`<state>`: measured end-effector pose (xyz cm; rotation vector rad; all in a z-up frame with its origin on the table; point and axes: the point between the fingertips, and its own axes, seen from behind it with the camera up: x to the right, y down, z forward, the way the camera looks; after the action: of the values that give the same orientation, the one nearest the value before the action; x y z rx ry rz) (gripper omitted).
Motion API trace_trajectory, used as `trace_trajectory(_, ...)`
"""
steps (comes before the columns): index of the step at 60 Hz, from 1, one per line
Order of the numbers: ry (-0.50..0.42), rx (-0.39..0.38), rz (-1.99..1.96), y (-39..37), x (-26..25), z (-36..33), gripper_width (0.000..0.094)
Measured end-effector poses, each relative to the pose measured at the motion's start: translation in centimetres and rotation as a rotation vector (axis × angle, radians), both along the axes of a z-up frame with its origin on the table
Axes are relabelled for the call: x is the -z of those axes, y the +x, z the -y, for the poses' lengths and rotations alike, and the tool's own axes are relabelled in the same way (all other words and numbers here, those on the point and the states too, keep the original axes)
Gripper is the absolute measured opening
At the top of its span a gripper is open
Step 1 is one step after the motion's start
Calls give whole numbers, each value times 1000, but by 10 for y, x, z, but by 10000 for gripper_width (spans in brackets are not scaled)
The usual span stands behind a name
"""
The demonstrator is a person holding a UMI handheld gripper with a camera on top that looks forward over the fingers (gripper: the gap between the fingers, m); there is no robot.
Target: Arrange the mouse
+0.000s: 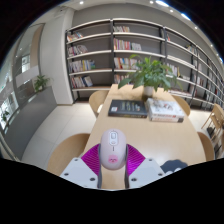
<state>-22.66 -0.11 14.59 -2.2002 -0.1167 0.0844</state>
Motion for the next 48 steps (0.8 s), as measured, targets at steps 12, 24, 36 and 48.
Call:
trace_trajectory(12, 206, 73, 6, 123, -127, -22, 306)
trace_trajectory(24, 106, 132, 75, 244, -69, 2, 304)
trace_trajectory(36, -149, 145, 50, 274, 80, 55, 304)
trace_trajectory(48, -254, 141, 48, 269, 147, 80, 327)
